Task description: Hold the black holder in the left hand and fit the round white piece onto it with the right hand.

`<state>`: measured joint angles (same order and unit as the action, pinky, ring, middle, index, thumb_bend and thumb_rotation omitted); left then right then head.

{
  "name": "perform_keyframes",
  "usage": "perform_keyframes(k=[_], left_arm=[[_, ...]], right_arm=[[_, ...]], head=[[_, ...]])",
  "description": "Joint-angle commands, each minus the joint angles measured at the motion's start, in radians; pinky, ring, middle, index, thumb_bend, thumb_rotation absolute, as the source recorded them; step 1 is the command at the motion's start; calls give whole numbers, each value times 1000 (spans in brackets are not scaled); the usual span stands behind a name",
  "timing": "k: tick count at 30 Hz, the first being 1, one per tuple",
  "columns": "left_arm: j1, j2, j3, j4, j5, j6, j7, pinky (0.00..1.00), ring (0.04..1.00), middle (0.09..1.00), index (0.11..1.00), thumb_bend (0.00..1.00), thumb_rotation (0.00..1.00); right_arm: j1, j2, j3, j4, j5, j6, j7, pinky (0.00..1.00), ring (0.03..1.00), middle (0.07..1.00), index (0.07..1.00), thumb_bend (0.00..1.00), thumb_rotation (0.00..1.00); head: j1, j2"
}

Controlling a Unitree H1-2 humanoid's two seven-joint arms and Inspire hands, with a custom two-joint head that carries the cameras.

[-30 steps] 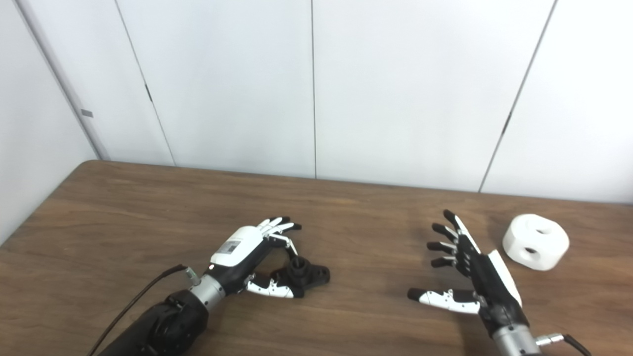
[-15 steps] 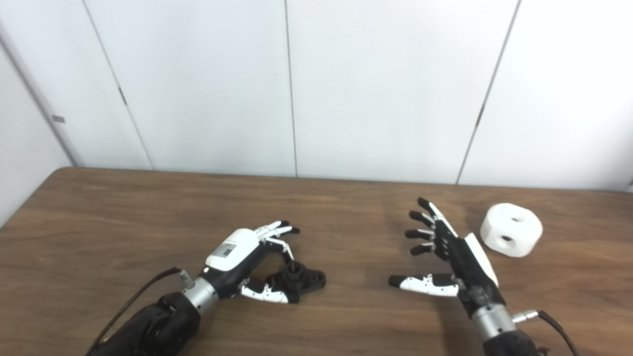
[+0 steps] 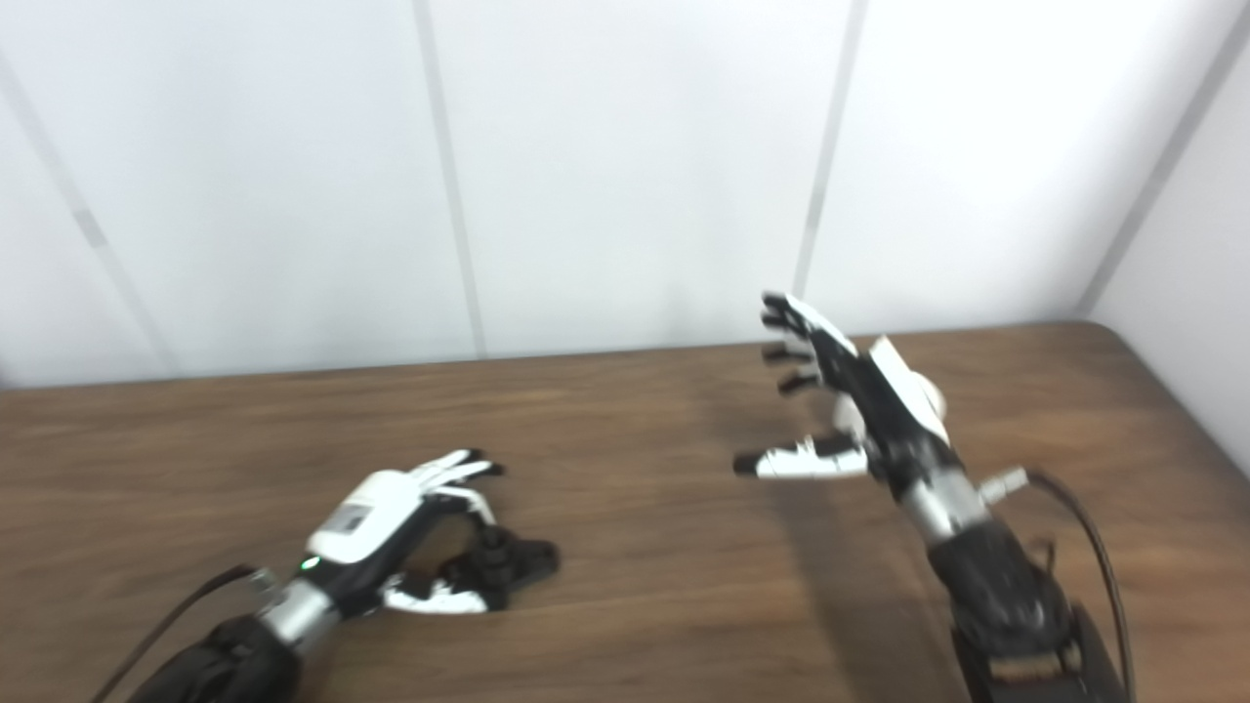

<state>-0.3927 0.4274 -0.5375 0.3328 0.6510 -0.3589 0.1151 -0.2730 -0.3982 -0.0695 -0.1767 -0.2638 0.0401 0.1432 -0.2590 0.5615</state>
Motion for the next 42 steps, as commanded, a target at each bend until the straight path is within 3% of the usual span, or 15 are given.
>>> perform_keyframes(k=[1, 6, 11, 15, 19, 25, 30, 34, 42], left_arm=[[67, 23, -68, 65, 80, -28, -80, 900, 937, 869, 483, 524, 55], [69, 33, -63, 79, 68, -62, -76, 869, 919, 861, 484, 524, 52], [69, 40, -61, 87, 62, -88, -72, 850, 903, 852, 484, 523, 50], [67, 37, -73, 116, 74, -107, -45, 855, 894, 852, 483, 523, 52], [66, 34, -85, 121, 69, -108, -37, 872, 900, 855, 484, 523, 51], [69, 32, -79, 107, 64, -102, -46, 885, 908, 861, 484, 523, 51], [73, 34, -75, 109, 65, -104, -32, 873, 903, 855, 483, 523, 51], [72, 36, -72, 106, 63, -102, -38, 869, 902, 857, 483, 523, 51], [71, 35, -75, 112, 56, -108, -30, 863, 902, 854, 483, 523, 50]], right_arm=[[-51, -38, -24, -42, -43, -1, -32, 625, 770, 886, 904, 745, 123], [-85, -109, -84, -41, -157, 67, -73, 669, 802, 880, 893, 773, 172], [-86, -179, -120, -21, -220, 105, -76, 723, 851, 884, 896, 766, 171], [-71, -258, -116, -15, -199, 161, 12, 755, 907, 937, 936, 882, 226], [-65, -315, -98, -3, -163, 226, 106, 792, 973, 996, 959, 963, 257], [-59, -336, -75, 37, -140, 248, 155, 763, 981, 1000, 963, 974, 262], [-65, -371, -13, 41, -172, 308, 227, 757, 996, 1000, 999, 992, 303], [-74, -388, 44, 62, -215, 323, 241, 717, 969, 1000, 995, 1000, 301], [-104, -371, 93, 138, -237, 334, 226, 690, 938, 1000, 984, 1000, 280]], head=[[-13, -5], [-146, -60], [-172, -75], [-173, -78], [-165, -75], [-162, -82], [-156, -83], [-151, -83], [-145, -85]])
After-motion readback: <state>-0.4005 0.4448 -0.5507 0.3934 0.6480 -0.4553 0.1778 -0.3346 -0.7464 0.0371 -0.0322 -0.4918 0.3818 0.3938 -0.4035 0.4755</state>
